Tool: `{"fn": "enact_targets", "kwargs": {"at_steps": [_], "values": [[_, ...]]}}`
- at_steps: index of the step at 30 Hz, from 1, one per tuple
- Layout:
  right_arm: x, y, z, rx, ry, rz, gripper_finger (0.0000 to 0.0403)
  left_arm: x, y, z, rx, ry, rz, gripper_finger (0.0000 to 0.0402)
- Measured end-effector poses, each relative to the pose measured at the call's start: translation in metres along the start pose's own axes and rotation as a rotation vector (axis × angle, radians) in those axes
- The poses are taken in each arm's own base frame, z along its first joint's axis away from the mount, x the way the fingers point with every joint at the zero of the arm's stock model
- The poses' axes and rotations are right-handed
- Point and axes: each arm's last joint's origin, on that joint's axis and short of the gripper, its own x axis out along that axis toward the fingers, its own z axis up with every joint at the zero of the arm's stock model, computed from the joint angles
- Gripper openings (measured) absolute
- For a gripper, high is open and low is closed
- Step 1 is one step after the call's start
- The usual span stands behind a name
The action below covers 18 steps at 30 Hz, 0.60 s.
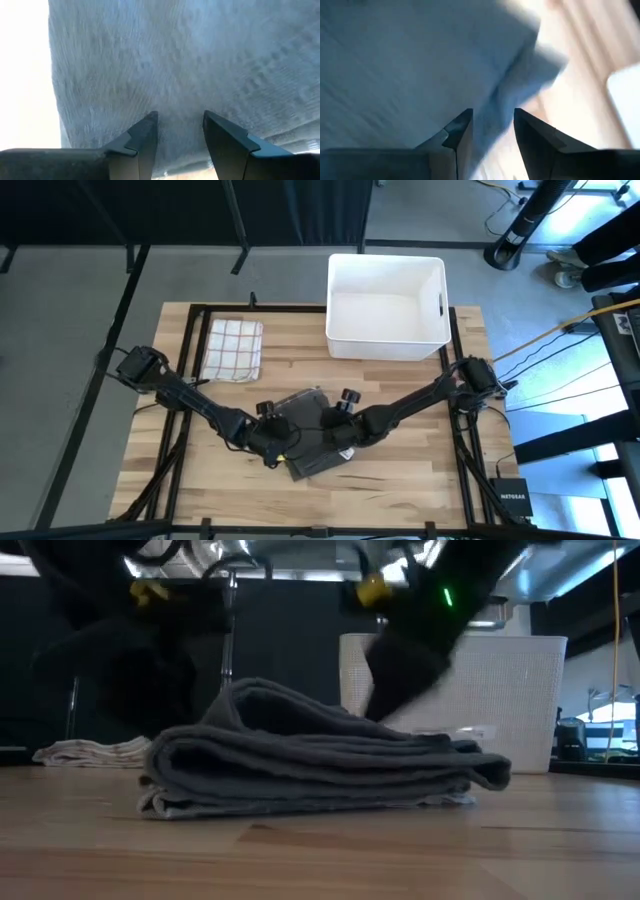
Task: Fold towel
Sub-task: Adjust the stacked towels
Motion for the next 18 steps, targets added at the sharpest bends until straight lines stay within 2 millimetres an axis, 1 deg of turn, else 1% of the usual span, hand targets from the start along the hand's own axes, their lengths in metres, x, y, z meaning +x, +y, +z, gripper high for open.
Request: {"fn": "enact_targets", "kwargs": {"at_steps": [3,5,8,10,12,14,16,18], "values": [[-0.020,-0.002,0.024,0.030,-0.073,0.038,0.0142,-0.014,0.001,0.013,-0.005,-0.055,-0.032,0.0148],[-0.026,0.001,0.032,0.053,-0.122,0.065,0.0142,-0.024,0.002,0.022,-0.004,-0.101,-0.050,0.0148],[-0.021,0.005,0.034,0.094,-0.168,0.097,0.0142,-0.035,0.006,0.032,0.008,-0.211,0.000,0.0148],[-0.016,0.014,0.028,0.136,-0.181,0.125,0.0142,-0.035,0.010,0.040,0.014,-0.280,0.066,0.0148],[-0.006,0.025,0.017,0.185,-0.203,0.135,0.0142,-0.028,0.016,0.046,0.020,-0.305,0.112,0.0148],[0.002,0.036,0.006,0.230,-0.230,0.150,0.0142,-0.016,0.021,0.051,0.015,-0.309,0.137,0.0148],[0.011,0.044,-0.004,0.257,-0.236,0.165,0.0142,-0.001,0.028,0.053,0.014,-0.294,0.169,0.0148],[0.019,0.051,-0.015,0.255,-0.197,0.163,0.0142,0.017,0.036,0.053,0.006,-0.254,0.209,0.0148]]}}
